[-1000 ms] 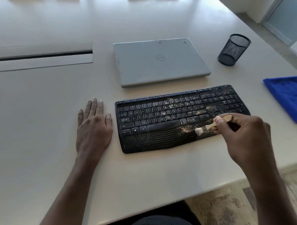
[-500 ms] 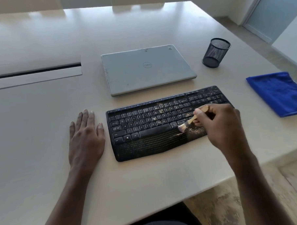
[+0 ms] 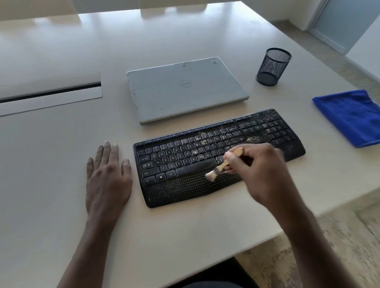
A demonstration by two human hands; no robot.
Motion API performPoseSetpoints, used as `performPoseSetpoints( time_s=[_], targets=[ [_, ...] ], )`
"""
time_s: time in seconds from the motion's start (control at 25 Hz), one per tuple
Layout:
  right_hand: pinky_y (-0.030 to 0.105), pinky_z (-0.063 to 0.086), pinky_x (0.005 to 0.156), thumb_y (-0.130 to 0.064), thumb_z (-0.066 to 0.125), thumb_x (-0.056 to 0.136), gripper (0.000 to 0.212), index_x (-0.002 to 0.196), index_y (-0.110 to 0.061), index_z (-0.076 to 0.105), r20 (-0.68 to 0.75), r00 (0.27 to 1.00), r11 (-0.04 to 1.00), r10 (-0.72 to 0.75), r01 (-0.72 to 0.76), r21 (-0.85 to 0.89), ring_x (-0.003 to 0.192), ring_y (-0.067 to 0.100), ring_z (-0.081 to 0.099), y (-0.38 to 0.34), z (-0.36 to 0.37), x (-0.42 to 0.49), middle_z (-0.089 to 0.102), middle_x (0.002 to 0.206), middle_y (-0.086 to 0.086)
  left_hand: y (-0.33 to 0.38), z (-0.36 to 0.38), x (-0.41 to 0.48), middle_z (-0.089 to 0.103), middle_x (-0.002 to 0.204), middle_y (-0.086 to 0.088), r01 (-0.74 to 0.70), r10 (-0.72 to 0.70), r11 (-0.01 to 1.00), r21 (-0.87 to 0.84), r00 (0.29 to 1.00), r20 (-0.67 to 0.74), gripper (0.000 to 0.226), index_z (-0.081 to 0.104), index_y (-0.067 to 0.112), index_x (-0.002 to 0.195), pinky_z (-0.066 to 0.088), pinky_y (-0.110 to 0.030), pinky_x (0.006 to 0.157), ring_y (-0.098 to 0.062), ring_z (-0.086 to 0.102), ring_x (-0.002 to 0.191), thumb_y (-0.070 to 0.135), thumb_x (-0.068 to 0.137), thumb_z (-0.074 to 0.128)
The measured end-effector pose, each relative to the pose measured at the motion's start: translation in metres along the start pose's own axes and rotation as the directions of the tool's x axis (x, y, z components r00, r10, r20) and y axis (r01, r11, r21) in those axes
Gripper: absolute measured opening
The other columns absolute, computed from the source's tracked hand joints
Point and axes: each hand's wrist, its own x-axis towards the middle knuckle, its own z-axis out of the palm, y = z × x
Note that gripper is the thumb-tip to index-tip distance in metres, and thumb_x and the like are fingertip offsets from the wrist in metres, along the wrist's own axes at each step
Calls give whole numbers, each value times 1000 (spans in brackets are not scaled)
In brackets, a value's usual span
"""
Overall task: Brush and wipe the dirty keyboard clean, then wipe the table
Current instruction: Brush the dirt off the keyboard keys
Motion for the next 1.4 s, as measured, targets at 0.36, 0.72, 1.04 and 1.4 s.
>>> performPoseSetpoints(
  time_s=[0.36,0.72,1.04,1.4],
  targets=[
    [33,56,62,-26,69,98,18,85,-19,79,0,994,993,-112,112,20,65,12,70,-26,4,-6,72,65,-9,1,-1,-1,26,172,-10,10,-10,1000,-10,1000,1,58,33,8,163,7,-42,132,-20,17,161,31,110,41],
    [5,41,57,-24,64,101,28,79,-11,75,-206,978,976,-27,-20,-219,60,0,58,-11,-15,24,67,63,-6,0,0,0,25,172,-10,13,-13,1000,-11,1000,3,59,31,9,163,7,-42,132,-20,16,161,32,110,40],
    [26,57,64,-24,65,101,23,82,-16,76,-3,1000,997,-29,29,-78,63,4,69,-22,7,25,72,68,-9,0,-1,0,25,172,-9,10,-10,1000,-9,1000,2,59,31,9,163,7,-41,132,-20,16,161,32,109,41],
    [7,48,55,-17,63,103,21,88,-7,75,158,981,987,-110,90,131,59,-9,67,-56,35,16,70,68,-12,0,-1,0,26,172,-9,10,-10,1000,-14,1000,0,58,33,9,163,7,-42,132,-20,17,161,31,109,42]
  ],
)
